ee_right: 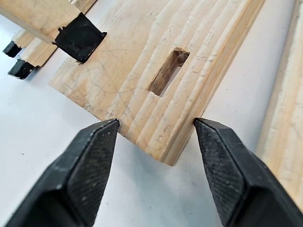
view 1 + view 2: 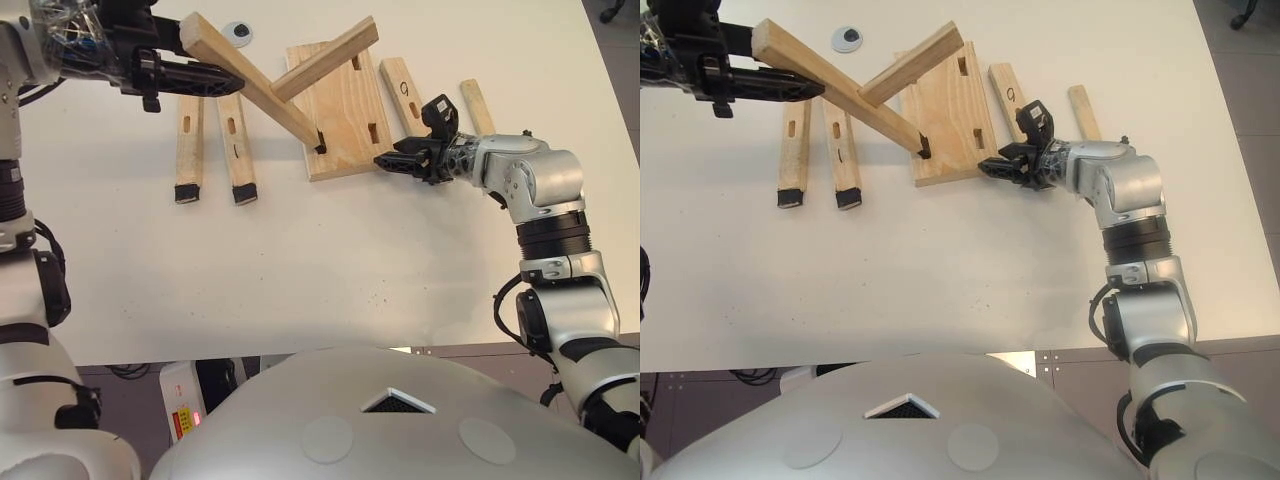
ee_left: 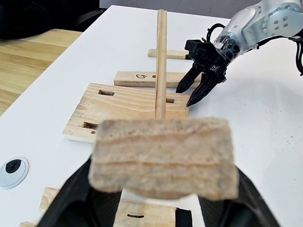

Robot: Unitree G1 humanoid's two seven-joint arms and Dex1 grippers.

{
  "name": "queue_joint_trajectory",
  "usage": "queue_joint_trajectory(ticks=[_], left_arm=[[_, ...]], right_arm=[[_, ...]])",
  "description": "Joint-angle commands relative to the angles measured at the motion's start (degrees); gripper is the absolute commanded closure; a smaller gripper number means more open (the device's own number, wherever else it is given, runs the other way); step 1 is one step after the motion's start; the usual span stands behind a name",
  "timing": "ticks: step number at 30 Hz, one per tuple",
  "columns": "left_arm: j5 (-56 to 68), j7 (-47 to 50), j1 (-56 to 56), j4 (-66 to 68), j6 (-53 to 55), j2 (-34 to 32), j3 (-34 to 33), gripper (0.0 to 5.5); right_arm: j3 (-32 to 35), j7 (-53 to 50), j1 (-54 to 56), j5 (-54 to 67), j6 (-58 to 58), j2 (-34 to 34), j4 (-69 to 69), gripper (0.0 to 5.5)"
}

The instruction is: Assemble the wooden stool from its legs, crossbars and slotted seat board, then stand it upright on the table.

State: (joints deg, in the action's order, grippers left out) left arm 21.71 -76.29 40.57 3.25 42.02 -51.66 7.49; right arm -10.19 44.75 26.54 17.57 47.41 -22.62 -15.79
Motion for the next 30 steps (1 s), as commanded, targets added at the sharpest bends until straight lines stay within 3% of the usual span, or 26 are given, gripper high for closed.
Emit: queue_joint_trajectory(ticks=[1, 17, 22, 30], left_arm=[[-2.01, -0.26, 0.83, 1.19, -3.33, -1.25, 0.21, 3.5], [-6.11, -1.51, 8.44, 3.29, -2.7, 3.25, 7.89, 3.5], [-5.42, -0.24, 12.0, 2.26, -0.19, 7.38, 8.74, 3.5], [-5.07, 0.02, 10.0, -0.25, 0.03, 10.01, 10.13, 3.5]], right_arm=[[-1.56, -0.78, -2.54, -0.42, 1.38, 2.02, -0.15, 2.59], [-1.9, -1.89, -3.82, 0.44, 2.14, 3.88, 1.91, 2.59], [-1.88, -2.03, -3.94, 0.76, 2.05, 4.09, 1.93, 2.59], [-2.36, -1.93, -4.27, 0.87, 2.3, 4.45, 2.38, 2.59]])
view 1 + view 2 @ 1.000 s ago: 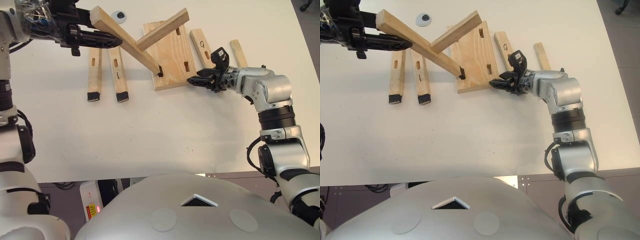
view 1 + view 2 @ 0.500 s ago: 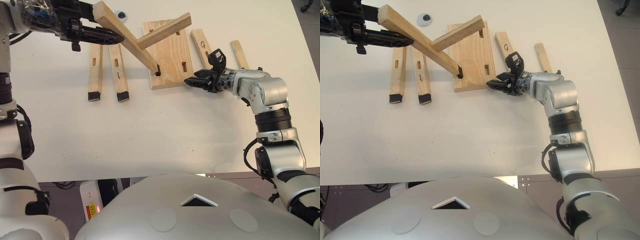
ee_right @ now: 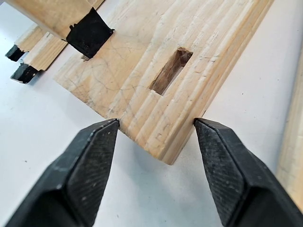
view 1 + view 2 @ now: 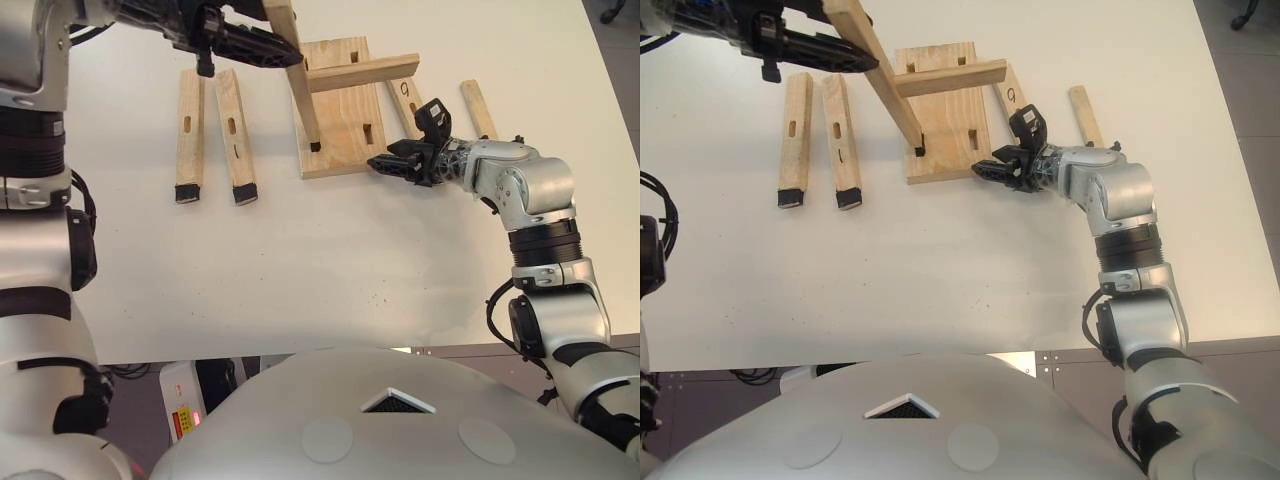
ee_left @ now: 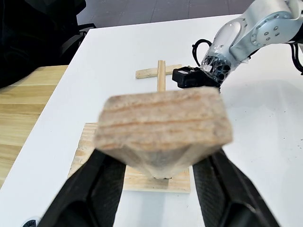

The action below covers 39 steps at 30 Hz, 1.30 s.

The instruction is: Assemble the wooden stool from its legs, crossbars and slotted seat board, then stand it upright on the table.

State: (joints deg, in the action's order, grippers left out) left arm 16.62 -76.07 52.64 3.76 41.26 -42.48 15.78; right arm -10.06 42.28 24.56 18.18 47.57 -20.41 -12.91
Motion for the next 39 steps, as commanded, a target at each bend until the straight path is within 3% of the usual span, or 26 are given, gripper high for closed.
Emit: queue_joint_trajectory(ticks=[1, 15, 39], left_arm=[[-0.06, -0.03, -2.47, -0.55, 0.6, 0.72, 1.62, 3.5], [0.49, -2.98, -3.79, -0.57, 0.1, -5.75, -1.05, 3.5], [-0.63, -6.86, -2.78, 1.59, -2.55, -7.8, -0.64, 3.5]], right_arm=[[-2.5, 0.5, -2.27, 0.25, 2.2, 2.28, -0.47, 2.59], [-2.77, 0.72, -2.18, 0.1, 2.01, 1.86, -1.03, 2.59], [-2.42, 0.76, -1.64, -0.57, 1.81, 1.98, -2.24, 2.59]])
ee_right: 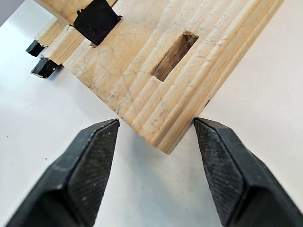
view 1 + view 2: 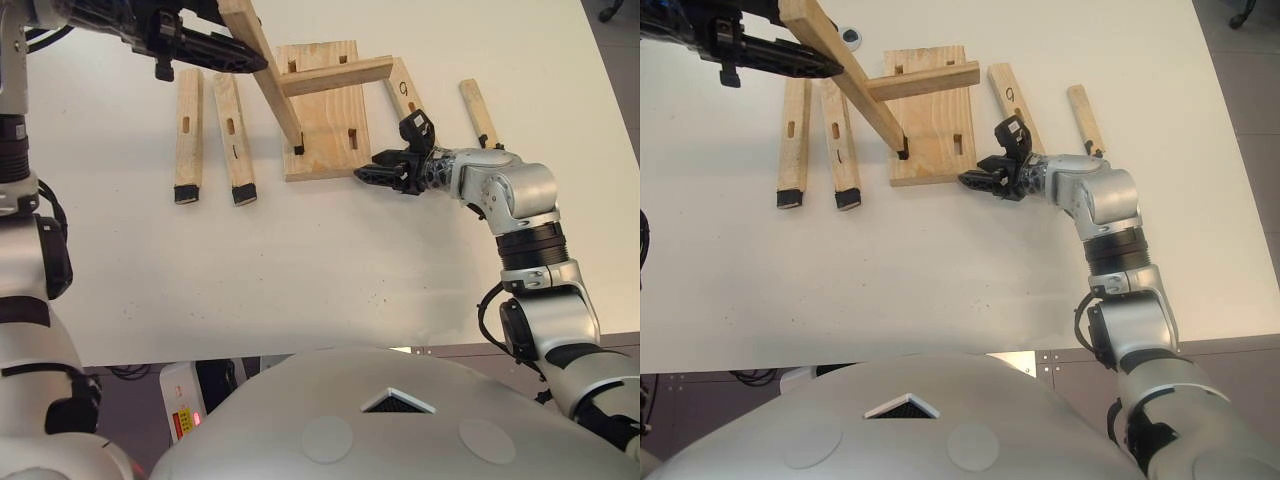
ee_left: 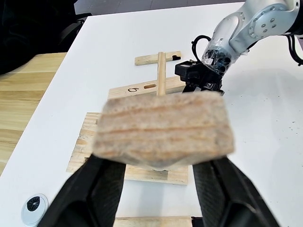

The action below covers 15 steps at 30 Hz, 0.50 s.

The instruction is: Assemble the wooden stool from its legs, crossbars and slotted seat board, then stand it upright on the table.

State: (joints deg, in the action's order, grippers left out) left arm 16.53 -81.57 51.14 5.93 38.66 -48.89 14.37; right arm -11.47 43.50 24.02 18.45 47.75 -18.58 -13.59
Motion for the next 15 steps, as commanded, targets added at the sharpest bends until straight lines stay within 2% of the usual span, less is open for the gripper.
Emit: queue_joint_trajectory(ticks=[1, 7, 15], left_arm=[[-0.6, -1.5, -1.17, -0.46, -0.02, -1.46, 0.76, 3.5], [-2.08, -1.0, -1.77, 0.77, -1.42, -1.28, 1.35, 3.5], [-1.1, 2.22, -9.68, -4.32, 1.01, -0.63, 2.02, 3.5]], right_arm=[[-1.0, -0.51, -1.09, -0.85, 1.66, 0.16, -1.57, 2.59], [-1.08, -0.69, -1.24, -0.86, 1.6, 0.44, -1.45, 2.59], [-1.36, -0.45, -1.23, -0.75, 1.85, 0.35, -1.08, 2.59]])
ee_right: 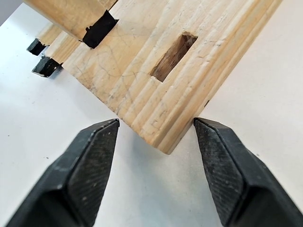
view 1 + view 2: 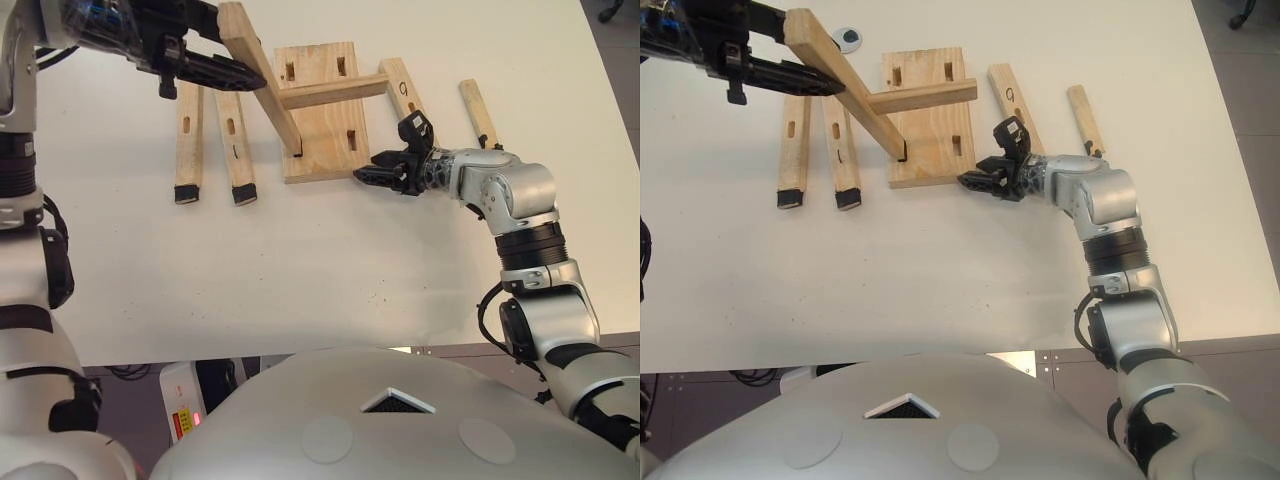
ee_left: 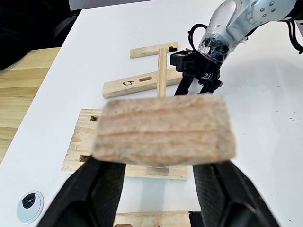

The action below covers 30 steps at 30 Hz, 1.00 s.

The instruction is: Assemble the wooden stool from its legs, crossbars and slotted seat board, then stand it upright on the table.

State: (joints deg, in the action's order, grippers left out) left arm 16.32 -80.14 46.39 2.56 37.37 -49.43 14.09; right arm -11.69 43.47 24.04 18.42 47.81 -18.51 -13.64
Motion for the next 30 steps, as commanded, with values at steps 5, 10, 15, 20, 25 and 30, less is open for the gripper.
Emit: queue_joint_trajectory(ticks=[5, 10, 15, 20, 25, 30], left_arm=[[-2.05, 2.5, -11.07, -1.88, 1.94, -0.44, 4.63, 3.5], [-3.33, 4.93, -13.52, 2.66, 5.01, 0.84, 7.61, 3.5], [-5.1, 6.84, -12.53, 7.94, 4.12, 3.08, 9.0, 3.5], [-2.56, 5.94, -12.79, 7.79, 2.44, 3.34, 6.42, 3.5], [0.53, 6.79, -13.97, 5.28, 3.01, 3.04, 1.61, 2.54], [2.9, 10.31, -16.06, 1.94, 4.71, 0.87, -6.66, 1.95]], right_arm=[[-1.38, -0.38, -0.62, -0.59, 2.07, 0.83, -0.62, 2.59], [-2.18, -0.14, -1.36, -0.39, 2.65, 1.1, 0.66, 2.59], [-2.35, -0.23, -1.8, -0.24, 2.94, 1.21, 1.1, 2.59], [-2.65, -0.18, -1.66, -0.35, 2.85, 1.49, 0.69, 2.59], [-2.69, -0.1, -1.52, -0.3, 2.79, 1.34, 0.64, 2.59], [-2.53, -0.04, -1.73, -0.05, 2.98, 0.57, 1.3, 2.59]])
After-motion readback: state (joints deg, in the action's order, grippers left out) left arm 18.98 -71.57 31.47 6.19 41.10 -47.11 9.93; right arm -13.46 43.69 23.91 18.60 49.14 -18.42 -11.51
